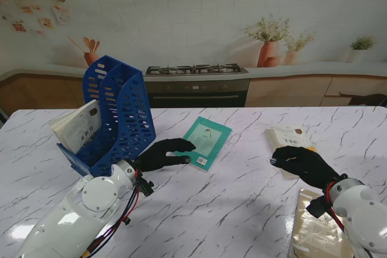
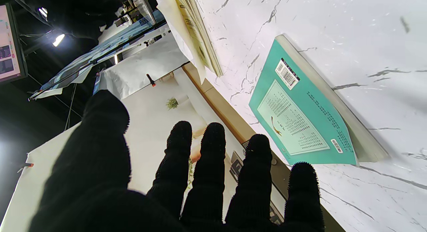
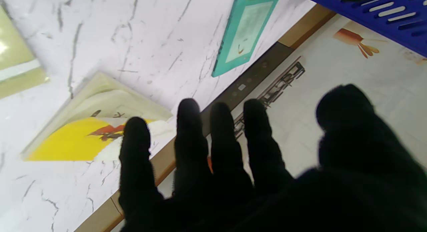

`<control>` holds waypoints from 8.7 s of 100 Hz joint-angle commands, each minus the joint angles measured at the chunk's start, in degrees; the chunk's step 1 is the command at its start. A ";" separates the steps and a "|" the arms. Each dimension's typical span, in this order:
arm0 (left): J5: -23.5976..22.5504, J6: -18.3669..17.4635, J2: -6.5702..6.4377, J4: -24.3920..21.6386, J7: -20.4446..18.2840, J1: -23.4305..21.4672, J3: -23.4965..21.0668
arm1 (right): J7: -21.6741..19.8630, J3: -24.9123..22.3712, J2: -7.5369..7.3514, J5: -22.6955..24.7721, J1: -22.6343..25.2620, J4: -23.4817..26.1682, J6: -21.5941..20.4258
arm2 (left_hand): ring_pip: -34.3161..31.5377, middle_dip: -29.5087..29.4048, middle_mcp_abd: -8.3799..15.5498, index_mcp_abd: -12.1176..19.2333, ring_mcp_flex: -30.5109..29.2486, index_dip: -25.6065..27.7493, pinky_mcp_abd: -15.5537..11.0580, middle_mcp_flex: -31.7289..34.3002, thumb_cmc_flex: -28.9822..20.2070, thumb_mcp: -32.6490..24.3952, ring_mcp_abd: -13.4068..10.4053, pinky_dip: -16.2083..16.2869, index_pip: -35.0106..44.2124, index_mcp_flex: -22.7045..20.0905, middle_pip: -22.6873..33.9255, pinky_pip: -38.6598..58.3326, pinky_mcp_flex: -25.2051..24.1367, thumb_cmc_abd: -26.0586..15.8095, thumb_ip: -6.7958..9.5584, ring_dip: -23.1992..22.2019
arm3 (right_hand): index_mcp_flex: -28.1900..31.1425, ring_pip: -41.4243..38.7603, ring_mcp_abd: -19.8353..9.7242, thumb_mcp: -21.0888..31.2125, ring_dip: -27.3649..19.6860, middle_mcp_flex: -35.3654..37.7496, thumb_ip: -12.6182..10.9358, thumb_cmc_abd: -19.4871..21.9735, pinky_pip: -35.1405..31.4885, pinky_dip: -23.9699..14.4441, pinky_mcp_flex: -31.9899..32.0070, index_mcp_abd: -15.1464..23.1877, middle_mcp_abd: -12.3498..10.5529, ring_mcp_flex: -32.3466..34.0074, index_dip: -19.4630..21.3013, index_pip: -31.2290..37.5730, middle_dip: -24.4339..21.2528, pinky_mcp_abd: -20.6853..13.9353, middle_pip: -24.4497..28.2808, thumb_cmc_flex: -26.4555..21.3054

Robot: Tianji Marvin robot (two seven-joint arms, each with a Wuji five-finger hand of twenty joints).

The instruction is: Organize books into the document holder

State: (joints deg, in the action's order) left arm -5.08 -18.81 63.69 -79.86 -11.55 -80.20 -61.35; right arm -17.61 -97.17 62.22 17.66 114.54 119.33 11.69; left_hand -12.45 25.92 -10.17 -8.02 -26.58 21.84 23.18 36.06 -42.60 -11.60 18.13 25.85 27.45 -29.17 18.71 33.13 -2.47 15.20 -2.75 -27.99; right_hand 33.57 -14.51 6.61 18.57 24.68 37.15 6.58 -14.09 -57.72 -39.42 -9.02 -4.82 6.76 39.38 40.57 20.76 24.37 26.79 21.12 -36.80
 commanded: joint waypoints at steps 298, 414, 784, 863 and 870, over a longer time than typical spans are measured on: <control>5.89 -5.76 1.51 6.50 -0.23 4.81 3.29 | 11.34 5.15 1.17 24.21 15.58 1.20 14.37 | -5.74 0.93 0.83 -0.84 -3.25 0.19 -3.99 3.17 -0.57 -6.45 -1.61 -0.25 5.28 -1.56 3.44 4.64 -1.64 0.29 0.44 -2.32 | 12.94 -16.04 -0.01 26.33 -0.07 24.78 7.39 -12.45 -19.08 11.80 -23.74 7.15 -1.76 25.32 -10.76 31.41 0.72 9.72 9.42 -1.25; 6.68 -3.68 1.63 5.48 -0.25 3.72 2.78 | 5.39 14.37 -0.74 15.57 1.11 -17.15 6.48 | -6.10 1.16 0.67 -0.89 -4.15 0.12 -1.39 4.01 -2.24 -5.58 -1.86 0.66 5.76 -2.26 3.82 4.02 -1.10 -1.27 0.54 -2.72 | 15.64 3.23 4.99 29.53 -17.02 21.44 3.24 -0.70 -7.01 22.60 -20.90 -7.65 6.93 21.53 -23.71 16.17 -13.10 -3.63 -3.10 -2.34; 6.92 0.12 2.34 5.65 1.64 1.99 2.57 | 11.23 25.05 1.19 4.71 -21.87 -28.31 -5.50 | -11.03 1.13 -0.90 -1.73 -6.31 3.02 -5.09 3.12 -4.20 -7.55 -0.77 4.81 9.52 -1.09 4.64 24.70 9.72 0.93 0.97 -4.57 | 9.24 -9.78 0.30 -19.11 -4.20 17.63 -2.79 7.98 -14.55 16.71 -15.11 2.44 -1.12 18.82 -0.24 5.81 -4.55 3.75 5.97 -9.37; 14.71 21.74 4.30 4.06 -1.39 5.03 6.68 | 5.84 22.89 0.34 5.69 -20.21 -23.42 17.63 | -21.48 -4.82 -12.87 -19.28 -15.86 -4.23 -3.47 2.95 -0.01 -10.61 7.45 3.48 -2.19 3.13 8.44 33.67 32.58 4.10 -0.05 0.60 | 7.63 -8.34 7.19 17.30 -10.04 14.19 0.50 -13.26 -19.75 16.51 -29.97 -17.26 14.48 19.48 -4.93 -2.56 -9.77 -1.63 3.47 13.36; 15.75 24.35 4.40 3.40 -1.87 4.88 6.78 | 4.86 23.33 0.24 4.20 -20.83 -23.53 19.73 | -21.66 -4.96 -13.49 -20.37 -15.53 -4.52 -3.06 2.48 -0.21 -10.28 7.97 3.30 -2.79 3.85 8.51 33.67 32.50 3.68 0.02 0.85 | 7.50 -8.31 7.44 17.52 -10.40 13.91 0.49 -13.30 -19.51 16.92 -30.35 -17.87 15.22 19.46 -5.11 -2.84 -9.79 -1.70 3.53 13.17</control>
State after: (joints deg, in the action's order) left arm 9.48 5.46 67.43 -75.40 -12.17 -75.00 -55.05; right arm -11.62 -74.73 61.88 23.41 93.81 96.51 29.35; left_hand -32.43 21.85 -22.72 -25.45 -41.37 17.93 19.96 38.83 -44.37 -22.36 23.19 29.88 25.16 -27.13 25.80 64.35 28.53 18.74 -2.73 -27.91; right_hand 41.91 -27.14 12.37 35.81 17.08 52.32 5.93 -25.42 -77.06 -23.37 -37.92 -19.50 18.80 59.26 36.54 18.79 15.34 34.60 25.60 -25.79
